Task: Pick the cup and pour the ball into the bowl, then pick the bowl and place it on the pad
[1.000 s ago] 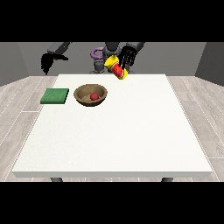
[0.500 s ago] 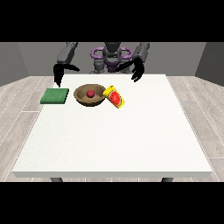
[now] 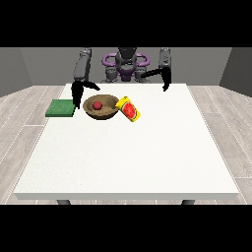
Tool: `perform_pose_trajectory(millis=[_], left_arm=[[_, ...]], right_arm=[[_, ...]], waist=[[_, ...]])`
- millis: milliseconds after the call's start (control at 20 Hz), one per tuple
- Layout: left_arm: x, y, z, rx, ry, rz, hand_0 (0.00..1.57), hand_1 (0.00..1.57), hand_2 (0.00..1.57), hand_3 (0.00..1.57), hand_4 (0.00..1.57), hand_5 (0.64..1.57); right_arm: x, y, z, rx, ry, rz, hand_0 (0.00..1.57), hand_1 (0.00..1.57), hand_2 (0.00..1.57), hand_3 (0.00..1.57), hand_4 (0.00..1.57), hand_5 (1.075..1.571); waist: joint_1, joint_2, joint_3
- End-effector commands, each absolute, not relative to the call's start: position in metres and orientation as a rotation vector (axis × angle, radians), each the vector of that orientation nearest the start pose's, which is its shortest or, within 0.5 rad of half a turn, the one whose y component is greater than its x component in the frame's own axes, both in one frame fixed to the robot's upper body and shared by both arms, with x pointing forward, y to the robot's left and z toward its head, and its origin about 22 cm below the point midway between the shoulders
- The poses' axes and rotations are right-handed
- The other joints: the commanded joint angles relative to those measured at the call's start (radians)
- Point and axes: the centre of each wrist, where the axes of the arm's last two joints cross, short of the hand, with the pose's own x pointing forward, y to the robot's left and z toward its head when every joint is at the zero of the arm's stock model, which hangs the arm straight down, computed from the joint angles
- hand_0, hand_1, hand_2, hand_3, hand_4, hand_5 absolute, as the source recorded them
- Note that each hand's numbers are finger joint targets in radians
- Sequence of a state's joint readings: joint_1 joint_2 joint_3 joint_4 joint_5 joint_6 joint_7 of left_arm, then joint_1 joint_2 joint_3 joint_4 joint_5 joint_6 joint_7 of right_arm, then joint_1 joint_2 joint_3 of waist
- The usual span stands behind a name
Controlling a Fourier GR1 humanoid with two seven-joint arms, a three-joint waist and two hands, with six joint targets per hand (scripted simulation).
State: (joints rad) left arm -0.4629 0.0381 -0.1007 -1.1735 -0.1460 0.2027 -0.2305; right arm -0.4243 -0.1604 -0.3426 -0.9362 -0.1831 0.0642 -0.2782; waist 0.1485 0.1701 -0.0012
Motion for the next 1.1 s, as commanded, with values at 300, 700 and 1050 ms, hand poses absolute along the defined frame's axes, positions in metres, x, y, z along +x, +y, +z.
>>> perform_pose_trajectory(millis=[300,700,1050], left_arm=[[0.331,0.196,0.032,0.105,-1.876,-0.258,0.0,0.0,0.0,0.0,0.0,1.565],[0.325,0.198,0.059,0.087,-1.939,-0.307,0.0,0.0,0.0,0.0,0.0,1.565],[0.339,0.198,0.101,0.053,-2.056,-0.325,0.0,0.0,0.0,0.0,0.47,1.564]], right_arm=[[0.339,-0.296,-0.054,-0.046,-1.619,-0.282,0.0,0.0,0.0,0.0,0.19,1.561],[0.335,-0.276,-0.079,-0.06,-1.651,-0.293,0.0,0.0,0.0,0.0,0.06,1.562],[0.298,-0.33,-0.101,-0.415,-1.375,-0.225,1.57,1.57,1.57,1.09,0.85,1.505]], waist=[[-0.006,0.007,0.0017],[0.042,0.057,0.0019],[0.095,0.159,-0.0004]])
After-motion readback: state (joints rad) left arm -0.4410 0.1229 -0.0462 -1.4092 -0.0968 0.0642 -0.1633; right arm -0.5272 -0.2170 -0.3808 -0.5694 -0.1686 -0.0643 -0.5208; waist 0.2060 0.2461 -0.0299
